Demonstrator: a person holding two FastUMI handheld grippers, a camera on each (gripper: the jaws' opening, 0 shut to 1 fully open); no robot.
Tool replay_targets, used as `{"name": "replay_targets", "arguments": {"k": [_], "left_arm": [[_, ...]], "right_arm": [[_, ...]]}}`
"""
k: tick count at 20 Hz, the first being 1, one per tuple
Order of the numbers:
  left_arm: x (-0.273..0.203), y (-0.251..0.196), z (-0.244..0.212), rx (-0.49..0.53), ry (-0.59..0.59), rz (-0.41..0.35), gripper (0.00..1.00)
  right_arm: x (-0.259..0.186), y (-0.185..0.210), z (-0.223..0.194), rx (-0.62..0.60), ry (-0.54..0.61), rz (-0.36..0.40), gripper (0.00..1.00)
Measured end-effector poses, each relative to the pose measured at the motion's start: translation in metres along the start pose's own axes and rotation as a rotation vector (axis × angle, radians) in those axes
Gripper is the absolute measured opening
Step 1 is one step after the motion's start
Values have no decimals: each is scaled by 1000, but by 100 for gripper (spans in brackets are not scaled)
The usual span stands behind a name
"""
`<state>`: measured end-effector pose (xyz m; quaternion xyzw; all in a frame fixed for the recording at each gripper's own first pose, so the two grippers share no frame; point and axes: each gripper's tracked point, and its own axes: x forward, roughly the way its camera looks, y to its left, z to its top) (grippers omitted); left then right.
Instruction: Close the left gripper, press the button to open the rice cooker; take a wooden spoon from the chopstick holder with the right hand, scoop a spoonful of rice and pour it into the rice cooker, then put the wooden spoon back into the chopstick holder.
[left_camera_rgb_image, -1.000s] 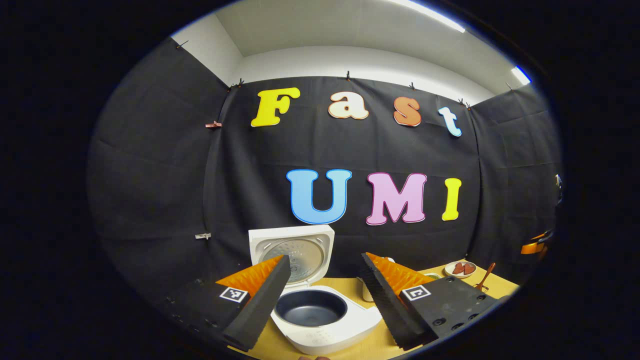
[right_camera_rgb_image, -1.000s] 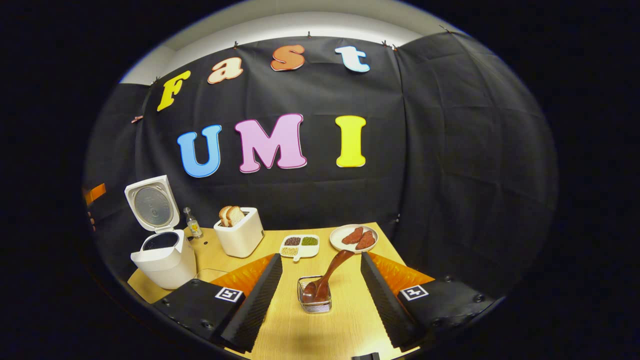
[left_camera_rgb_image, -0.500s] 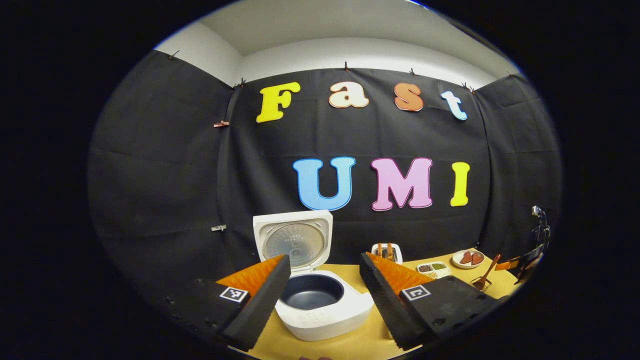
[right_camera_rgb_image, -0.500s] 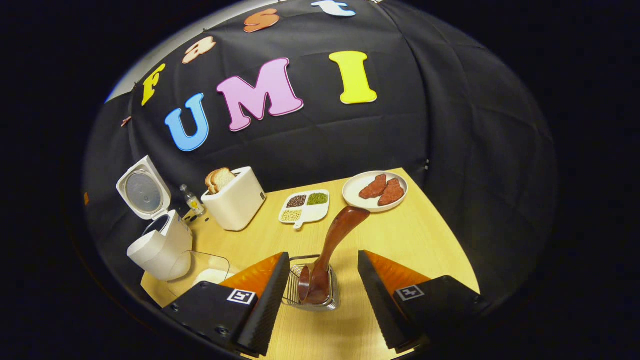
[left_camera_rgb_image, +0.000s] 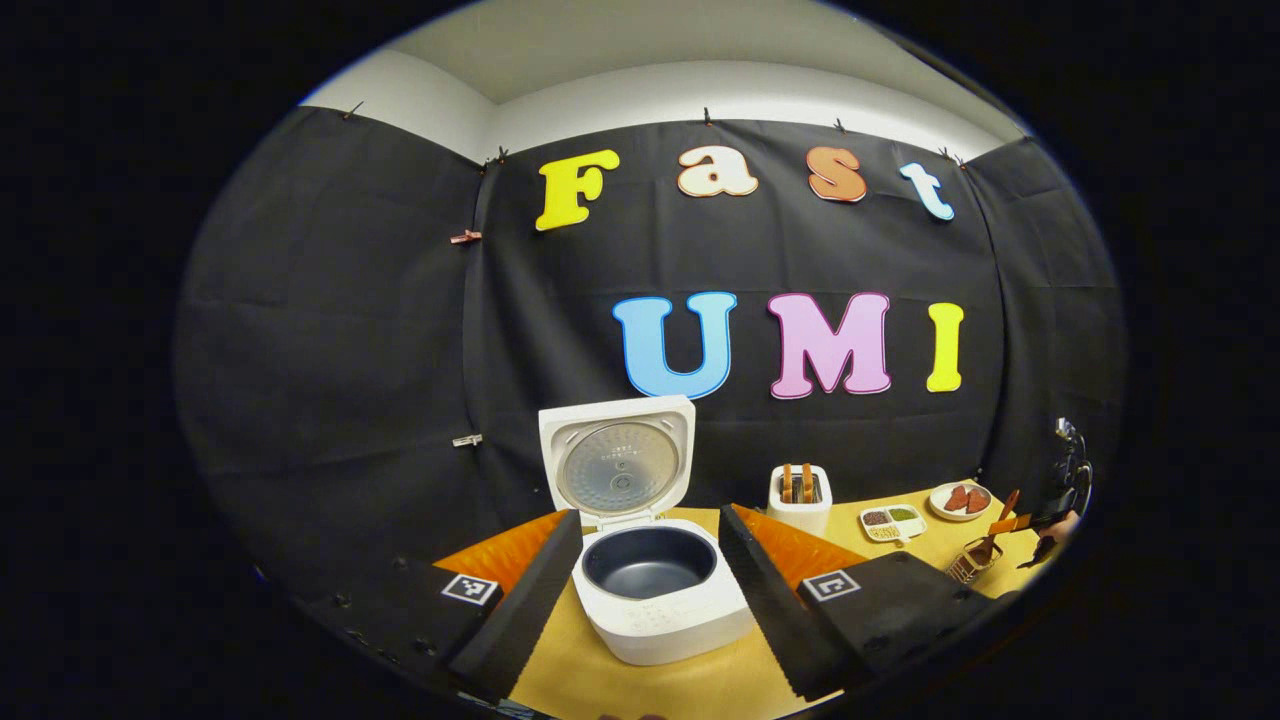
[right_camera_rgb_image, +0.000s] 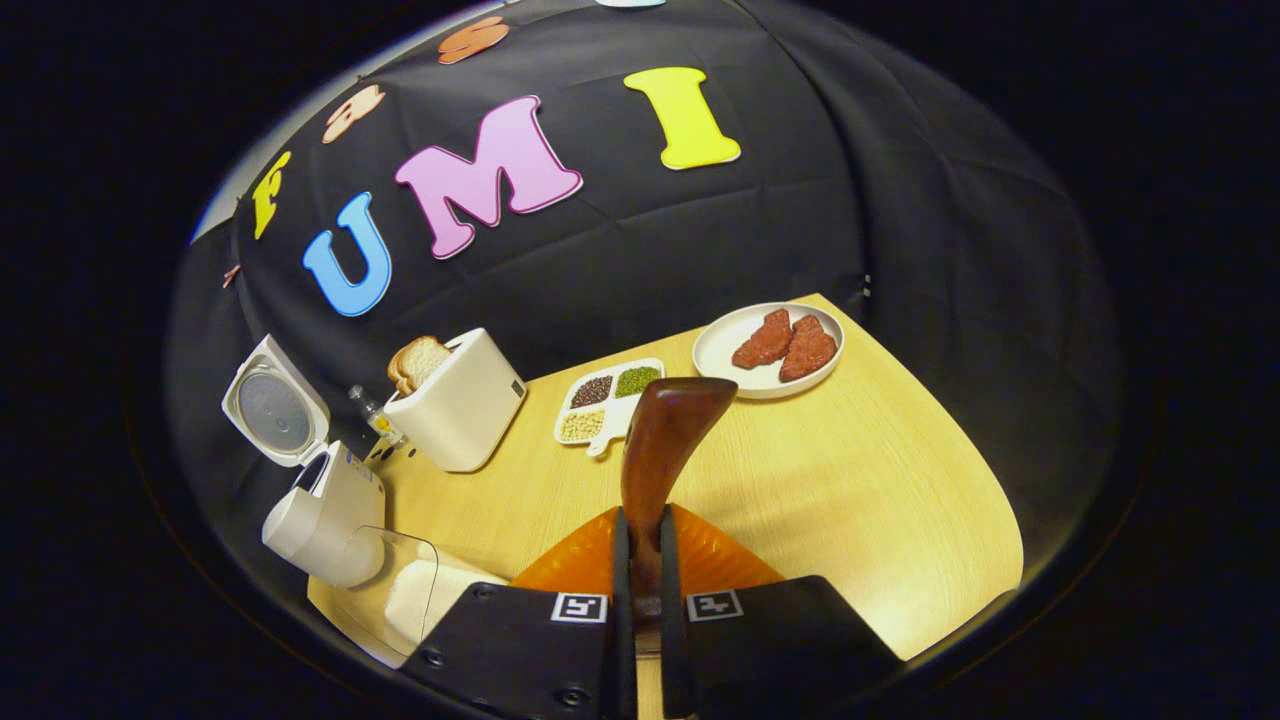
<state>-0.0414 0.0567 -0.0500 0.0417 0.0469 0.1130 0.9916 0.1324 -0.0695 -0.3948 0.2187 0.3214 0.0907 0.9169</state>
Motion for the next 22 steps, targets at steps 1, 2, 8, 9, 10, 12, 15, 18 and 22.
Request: {"name": "replay_targets", "arguments": {"k": [1,2,8,9,10,12,15,18,22], "left_arm": [[0,3,-1,-6,0,0,95],[1,6,-2,-13,2,0,95],[0,21,3,-24,-28,-27,95],[-1,24,4,-29,-31,-33,95],[0,26,2,-32,-29,-37,95],[0,31,-2,-35,-22,-51,95],[-1,37,-2,-38,-32,-89,95],[4,45,-7,-30,-29,-114,95],[10,55,-12,-44,-23,-149,95]], "right_arm": [[-6,3,1,-9,-10,-3,14],[-10,5,7,-14,-36,-8,9],[-58,33,87,3,-250,2,9],[-67,44,98,4,-280,16,9],[-77,56,107,4,-304,33,9],[-92,88,114,-8,-330,71,9],[-108,140,109,-55,-344,130,9],[-113,192,85,-123,-324,183,9],[-95,236,42,-256,-266,173,9]]}}
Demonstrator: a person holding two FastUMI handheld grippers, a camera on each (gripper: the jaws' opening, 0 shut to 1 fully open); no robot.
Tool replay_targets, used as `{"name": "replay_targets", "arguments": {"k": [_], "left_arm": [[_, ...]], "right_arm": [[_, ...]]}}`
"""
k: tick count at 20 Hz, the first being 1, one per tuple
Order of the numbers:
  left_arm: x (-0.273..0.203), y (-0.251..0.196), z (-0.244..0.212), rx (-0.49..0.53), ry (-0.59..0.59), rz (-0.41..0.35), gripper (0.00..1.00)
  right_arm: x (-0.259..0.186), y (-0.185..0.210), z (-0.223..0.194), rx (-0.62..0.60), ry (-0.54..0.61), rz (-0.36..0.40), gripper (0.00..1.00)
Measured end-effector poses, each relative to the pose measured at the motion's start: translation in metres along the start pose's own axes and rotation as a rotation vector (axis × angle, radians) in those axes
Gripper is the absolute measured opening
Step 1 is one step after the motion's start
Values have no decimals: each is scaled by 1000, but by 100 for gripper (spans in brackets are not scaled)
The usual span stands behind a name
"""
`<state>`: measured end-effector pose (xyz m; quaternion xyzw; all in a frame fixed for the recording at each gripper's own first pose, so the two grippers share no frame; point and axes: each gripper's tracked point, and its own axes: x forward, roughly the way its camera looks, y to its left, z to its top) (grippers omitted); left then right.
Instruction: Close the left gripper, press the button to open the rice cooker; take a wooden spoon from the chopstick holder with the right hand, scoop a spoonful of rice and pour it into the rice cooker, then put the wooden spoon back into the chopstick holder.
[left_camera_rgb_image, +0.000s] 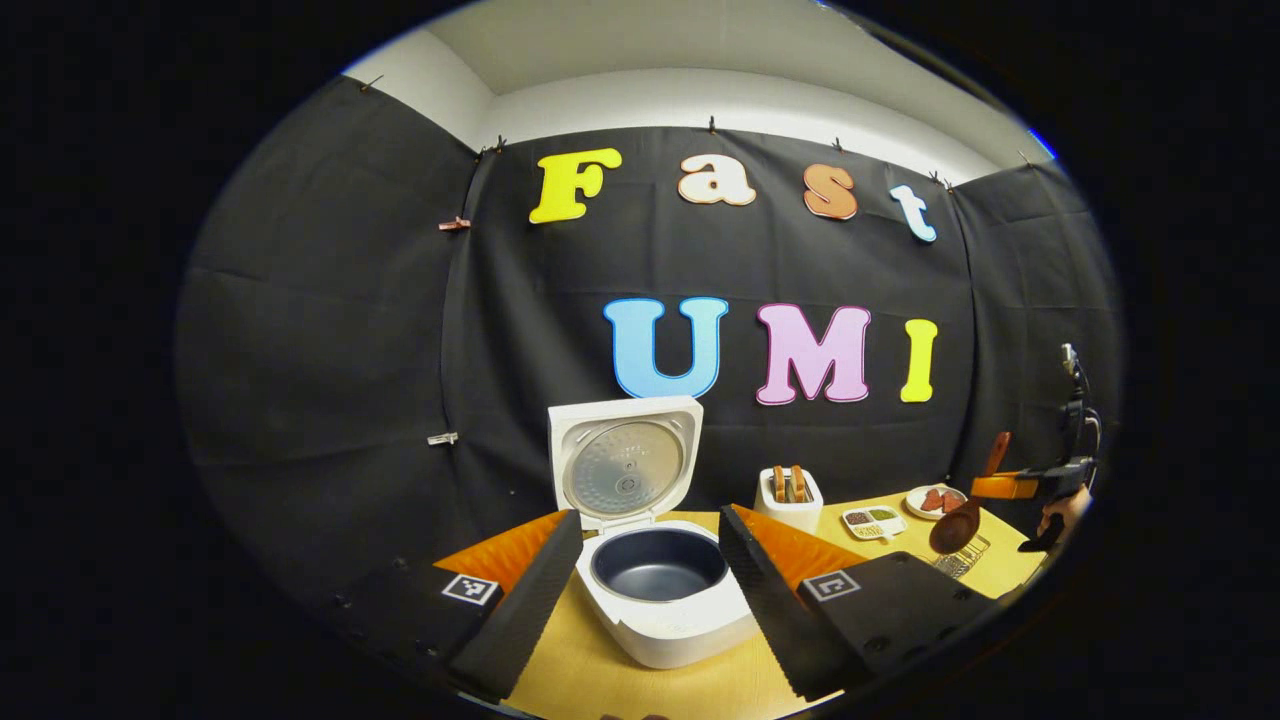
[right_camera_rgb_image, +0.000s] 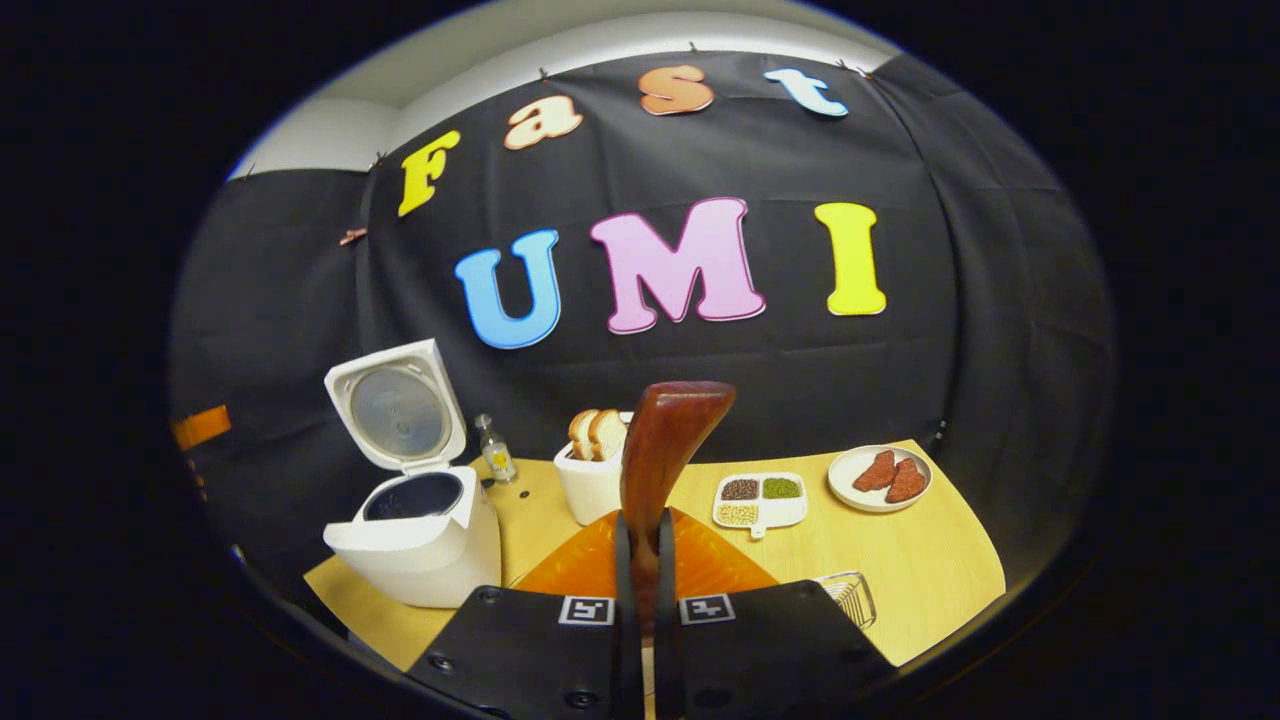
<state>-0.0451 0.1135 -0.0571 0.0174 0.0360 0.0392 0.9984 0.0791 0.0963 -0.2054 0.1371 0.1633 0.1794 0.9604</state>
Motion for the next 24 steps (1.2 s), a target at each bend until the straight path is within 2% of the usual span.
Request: {"name": "replay_targets", "arguments": {"k": [6,10,12,14,17,21,24], "left_arm": [[5,17,-9,-9,10,-43,95],[7,32,-16,-16,17,-46,95],[7,38,-18,-19,21,-41,95],[6,45,-22,-22,31,-36,95],[4,50,-23,-34,36,-31,95],[2,58,-26,-41,39,-27,95],[1,63,-27,-41,42,-15,95]], "right_arm": [[30,34,-70,-224,131,-46,9],[48,24,-114,-430,216,-148,9],[51,27,-142,-412,284,-153,9],[52,38,-155,-287,298,-149,10],[50,51,-161,47,289,-153,10],[45,23,-161,528,248,-183,9],[35,7,-161,794,199,-150,9]]}}
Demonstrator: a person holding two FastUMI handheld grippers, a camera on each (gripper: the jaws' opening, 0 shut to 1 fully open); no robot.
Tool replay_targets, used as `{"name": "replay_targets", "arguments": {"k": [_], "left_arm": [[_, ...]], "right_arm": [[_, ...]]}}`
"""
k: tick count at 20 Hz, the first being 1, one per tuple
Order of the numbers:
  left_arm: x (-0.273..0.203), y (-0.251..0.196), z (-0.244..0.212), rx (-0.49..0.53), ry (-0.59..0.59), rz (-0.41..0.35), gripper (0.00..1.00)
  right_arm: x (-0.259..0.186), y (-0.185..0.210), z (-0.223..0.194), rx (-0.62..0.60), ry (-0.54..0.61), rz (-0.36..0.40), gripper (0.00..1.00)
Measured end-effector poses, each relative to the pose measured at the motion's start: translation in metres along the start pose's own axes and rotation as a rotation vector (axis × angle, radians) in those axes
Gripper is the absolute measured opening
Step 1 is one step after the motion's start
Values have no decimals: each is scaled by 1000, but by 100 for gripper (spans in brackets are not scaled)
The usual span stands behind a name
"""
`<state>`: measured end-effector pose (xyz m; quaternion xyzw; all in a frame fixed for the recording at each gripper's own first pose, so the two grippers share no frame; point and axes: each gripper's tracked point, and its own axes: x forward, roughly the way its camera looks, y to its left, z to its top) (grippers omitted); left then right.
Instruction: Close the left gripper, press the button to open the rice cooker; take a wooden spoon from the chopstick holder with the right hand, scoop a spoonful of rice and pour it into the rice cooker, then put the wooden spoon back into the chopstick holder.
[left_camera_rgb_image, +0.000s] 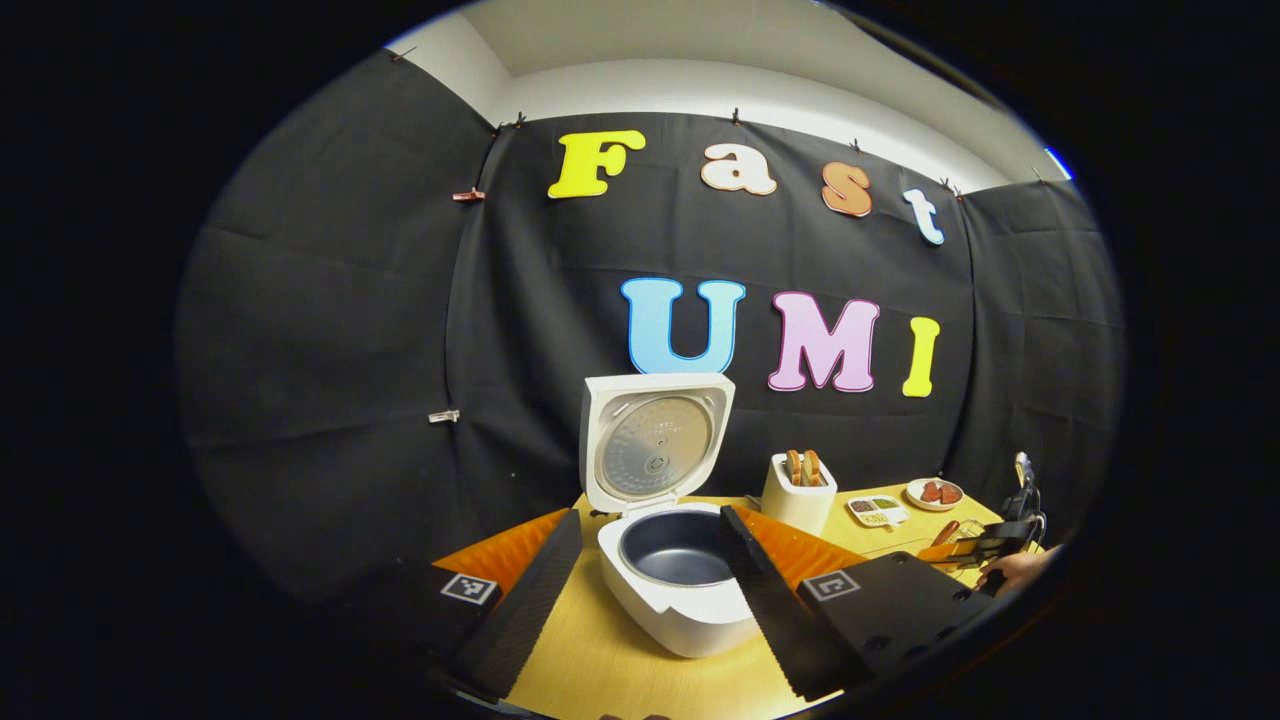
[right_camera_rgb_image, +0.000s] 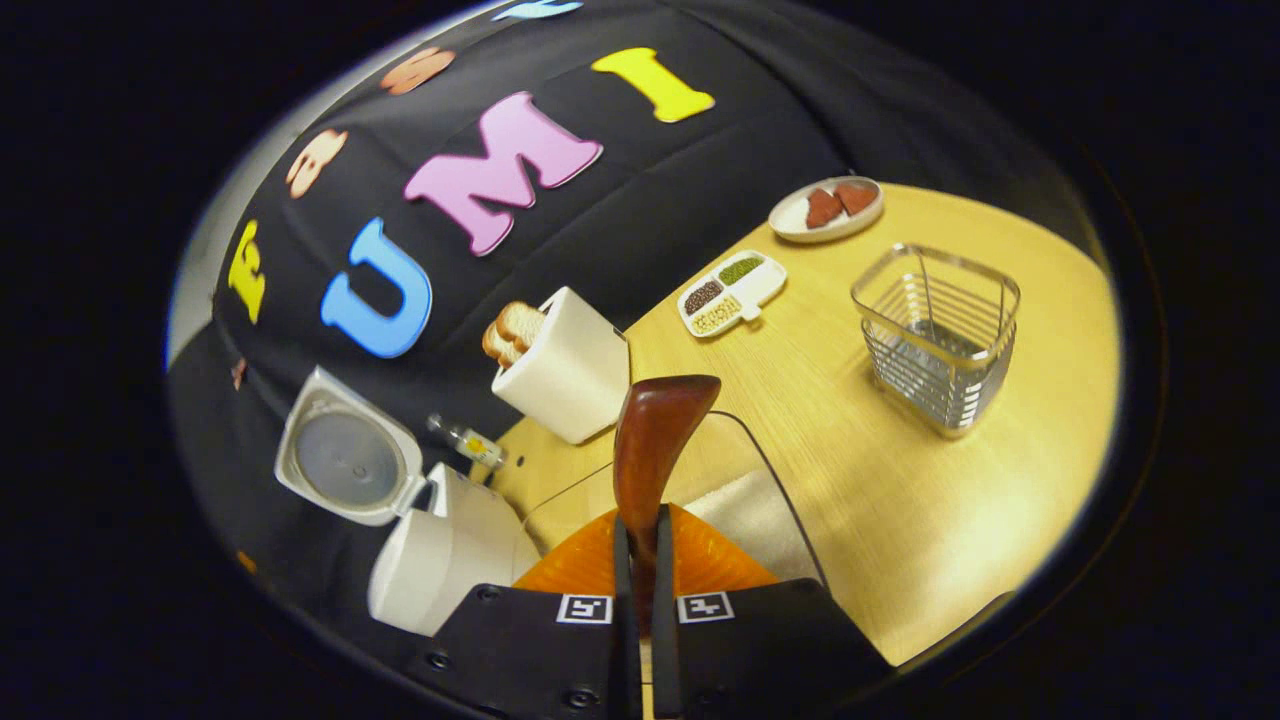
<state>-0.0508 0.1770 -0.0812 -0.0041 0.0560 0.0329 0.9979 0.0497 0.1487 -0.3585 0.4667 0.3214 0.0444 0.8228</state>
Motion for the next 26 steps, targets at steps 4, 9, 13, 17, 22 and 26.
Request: {"name": "replay_targets", "arguments": {"k": [4,9,13,17,22,26], "left_arm": [[-3,7,0,-10,0,18,95],[-9,6,1,-13,-1,29,95],[-14,8,-1,-12,0,40,95],[-17,11,-5,-21,4,45,95],[-17,14,-14,-53,13,53,95],[-14,14,-25,-77,22,49,95]], "right_arm": [[-19,1,31,145,-76,80,9],[-31,8,57,256,-125,136,9],[-42,20,67,305,-121,168,9],[-49,41,71,293,-109,198,9],[-52,94,82,315,-93,267,8],[-44,155,83,311,-51,342,8]]}}
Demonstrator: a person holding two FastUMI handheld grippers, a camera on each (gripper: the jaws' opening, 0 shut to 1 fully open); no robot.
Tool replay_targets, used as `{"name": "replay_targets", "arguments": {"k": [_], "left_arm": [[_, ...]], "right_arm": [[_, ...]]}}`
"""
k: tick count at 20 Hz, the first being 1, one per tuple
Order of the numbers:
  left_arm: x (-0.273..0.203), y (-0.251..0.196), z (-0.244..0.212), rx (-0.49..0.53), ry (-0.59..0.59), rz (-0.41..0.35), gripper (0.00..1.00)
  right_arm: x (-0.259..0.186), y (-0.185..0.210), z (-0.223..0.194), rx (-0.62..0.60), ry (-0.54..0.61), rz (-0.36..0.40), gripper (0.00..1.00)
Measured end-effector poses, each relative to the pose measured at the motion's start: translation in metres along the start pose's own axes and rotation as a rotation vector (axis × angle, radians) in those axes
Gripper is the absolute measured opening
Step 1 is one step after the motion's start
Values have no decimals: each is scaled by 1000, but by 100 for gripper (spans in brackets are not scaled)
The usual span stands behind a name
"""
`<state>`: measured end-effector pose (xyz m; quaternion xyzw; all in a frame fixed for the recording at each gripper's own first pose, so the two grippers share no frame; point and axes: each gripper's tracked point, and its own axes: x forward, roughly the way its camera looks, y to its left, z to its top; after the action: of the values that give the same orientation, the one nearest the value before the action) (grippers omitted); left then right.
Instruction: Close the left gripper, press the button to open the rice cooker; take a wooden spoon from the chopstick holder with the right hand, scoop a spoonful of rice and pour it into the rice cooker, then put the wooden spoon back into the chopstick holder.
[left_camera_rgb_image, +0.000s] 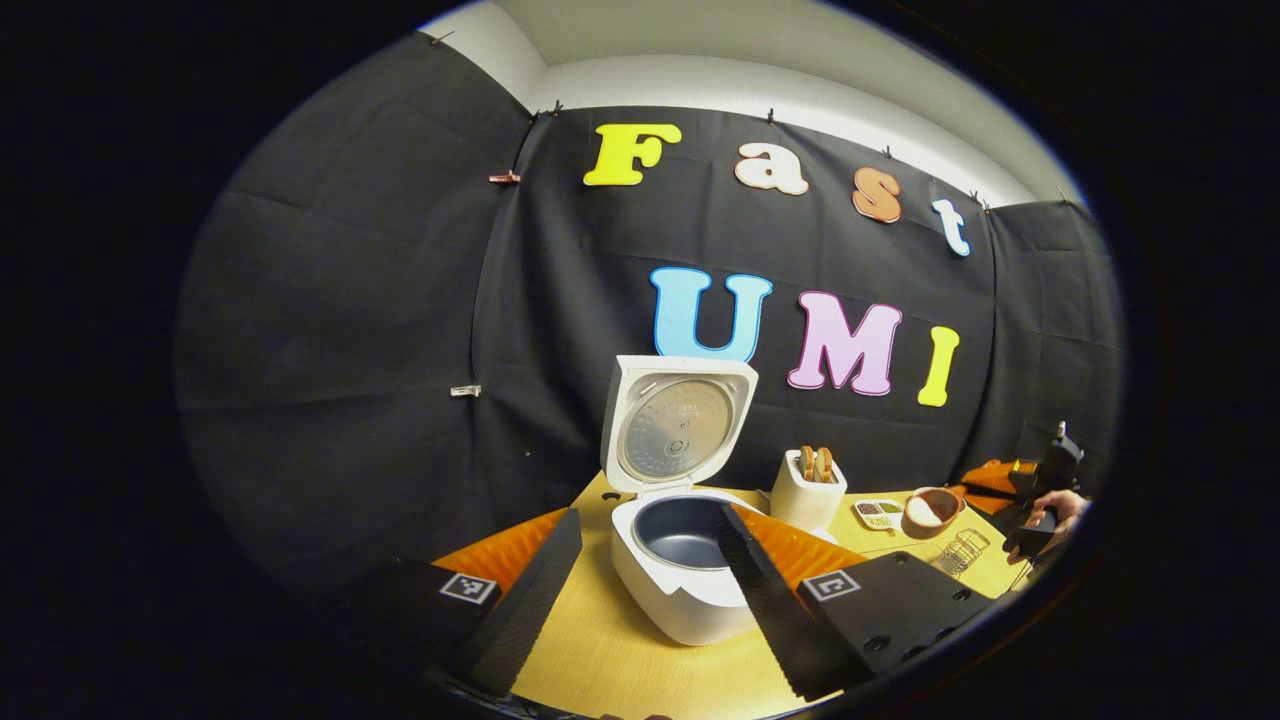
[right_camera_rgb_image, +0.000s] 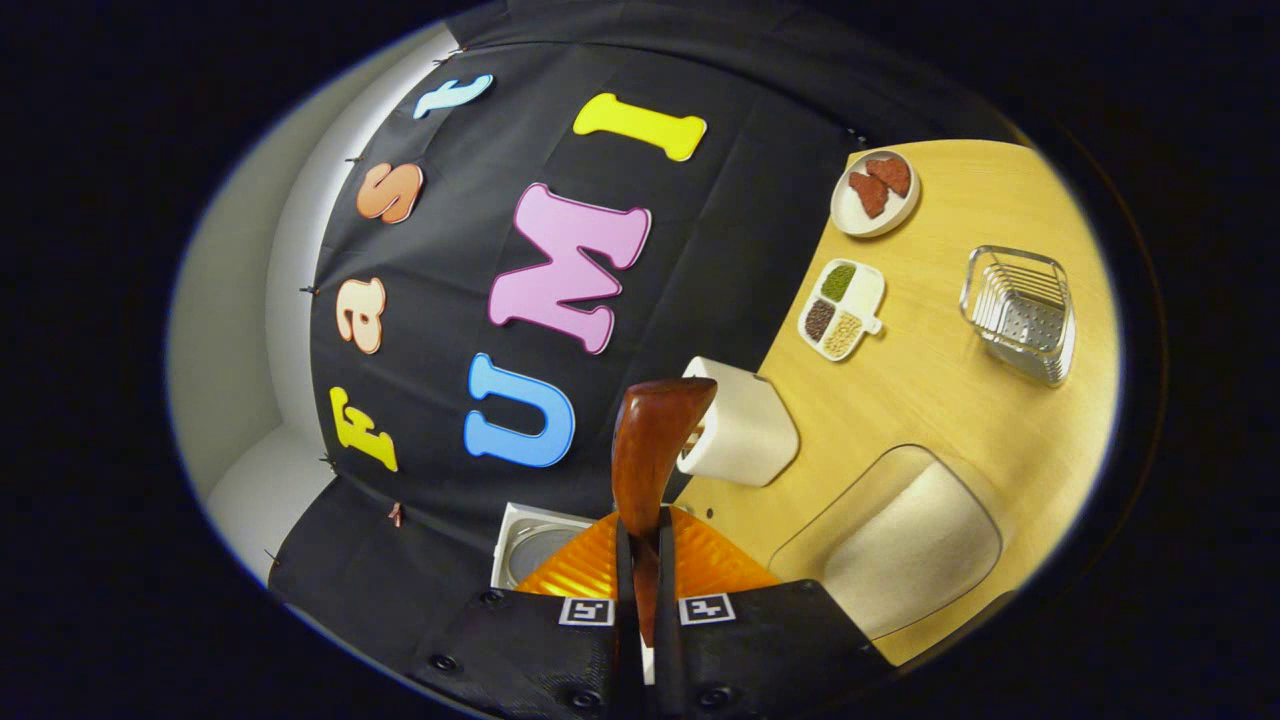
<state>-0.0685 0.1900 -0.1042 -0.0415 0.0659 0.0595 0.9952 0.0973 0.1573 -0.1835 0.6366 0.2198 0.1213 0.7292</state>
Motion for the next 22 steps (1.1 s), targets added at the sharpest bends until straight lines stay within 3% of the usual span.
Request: {"name": "replay_targets", "arguments": {"k": [5,12,17,22], "left_arm": [[2,11,-1,18,-3,20,95],[-8,31,-3,-3,8,51,93],[-14,36,-11,-5,36,63,92],[-23,50,-22,-34,63,85,92]], "right_arm": [[52,61,-44,-30,66,63,9],[140,81,-141,-92,188,57,9],[182,63,-192,-261,231,-5,9],[207,51,-232,-531,286,-34,9]]}}
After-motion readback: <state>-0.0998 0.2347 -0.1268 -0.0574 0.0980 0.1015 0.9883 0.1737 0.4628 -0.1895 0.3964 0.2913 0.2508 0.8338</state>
